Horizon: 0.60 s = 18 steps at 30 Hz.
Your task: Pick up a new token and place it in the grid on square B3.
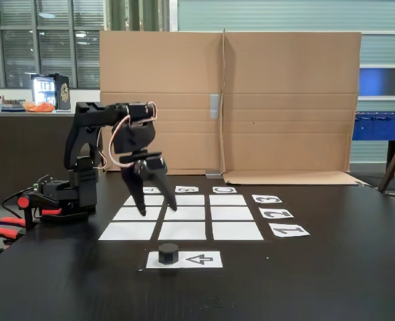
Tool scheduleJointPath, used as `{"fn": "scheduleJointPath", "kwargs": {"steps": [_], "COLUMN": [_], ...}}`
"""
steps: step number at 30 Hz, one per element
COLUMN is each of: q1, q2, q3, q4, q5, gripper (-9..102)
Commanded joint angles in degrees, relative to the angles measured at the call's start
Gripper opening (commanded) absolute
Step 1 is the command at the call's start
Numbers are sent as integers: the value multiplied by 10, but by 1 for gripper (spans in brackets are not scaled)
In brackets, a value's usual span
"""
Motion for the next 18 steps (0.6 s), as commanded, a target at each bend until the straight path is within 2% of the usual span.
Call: {"fn": "scheduleJointPath", "kwargs": {"steps": [1,11,18], "q1": [16,13,-10], "q2": [-9,-54,-128], "q3": [-37,-93,-186], "q4": [-3,4,54], "q5": [4,19,27], "gripper": [42,42,42]}}
